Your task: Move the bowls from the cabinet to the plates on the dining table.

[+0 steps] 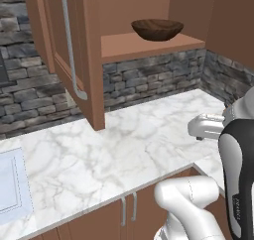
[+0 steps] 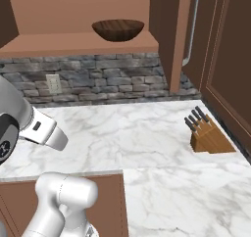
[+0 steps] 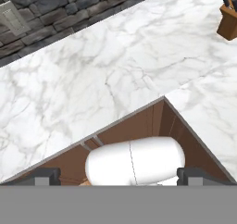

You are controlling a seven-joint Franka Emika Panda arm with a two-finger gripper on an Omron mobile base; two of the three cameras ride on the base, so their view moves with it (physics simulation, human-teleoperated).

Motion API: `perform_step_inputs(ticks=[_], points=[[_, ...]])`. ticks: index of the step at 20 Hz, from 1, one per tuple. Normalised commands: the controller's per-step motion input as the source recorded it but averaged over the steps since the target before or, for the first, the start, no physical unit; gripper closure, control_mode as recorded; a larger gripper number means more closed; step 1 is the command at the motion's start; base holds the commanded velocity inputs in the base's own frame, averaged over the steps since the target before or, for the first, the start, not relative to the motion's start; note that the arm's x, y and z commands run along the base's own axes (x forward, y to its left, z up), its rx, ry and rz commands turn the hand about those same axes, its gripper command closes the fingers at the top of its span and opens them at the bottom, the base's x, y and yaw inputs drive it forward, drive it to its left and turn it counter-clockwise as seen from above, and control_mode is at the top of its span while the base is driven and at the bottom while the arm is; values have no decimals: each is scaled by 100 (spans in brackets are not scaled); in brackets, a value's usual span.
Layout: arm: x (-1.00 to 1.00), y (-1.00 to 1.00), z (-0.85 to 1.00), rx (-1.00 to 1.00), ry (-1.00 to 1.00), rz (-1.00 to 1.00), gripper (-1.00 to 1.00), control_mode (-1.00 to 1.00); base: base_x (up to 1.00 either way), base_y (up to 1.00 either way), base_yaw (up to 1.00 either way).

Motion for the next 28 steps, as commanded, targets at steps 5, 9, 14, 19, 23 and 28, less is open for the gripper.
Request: perform_step_inputs(ticks=[5, 9, 14, 19, 23, 28], points=[[0, 0, 0, 0, 0, 0, -100, 100, 0, 0, -1], [0, 0, 0, 0, 0, 0, -100, 100, 0, 0, -3], [1, 0, 0, 0, -9, -1, -100, -100, 4, 0, -3], [0, 0, 13, 4, -28, -3, -100, -100, 0, 0, 0], [0, 0, 20, 6, -24, 0, -100, -100, 0, 0, 0], [1, 0, 42, 13, -5, 0, -100, -100, 0, 0, 0]])
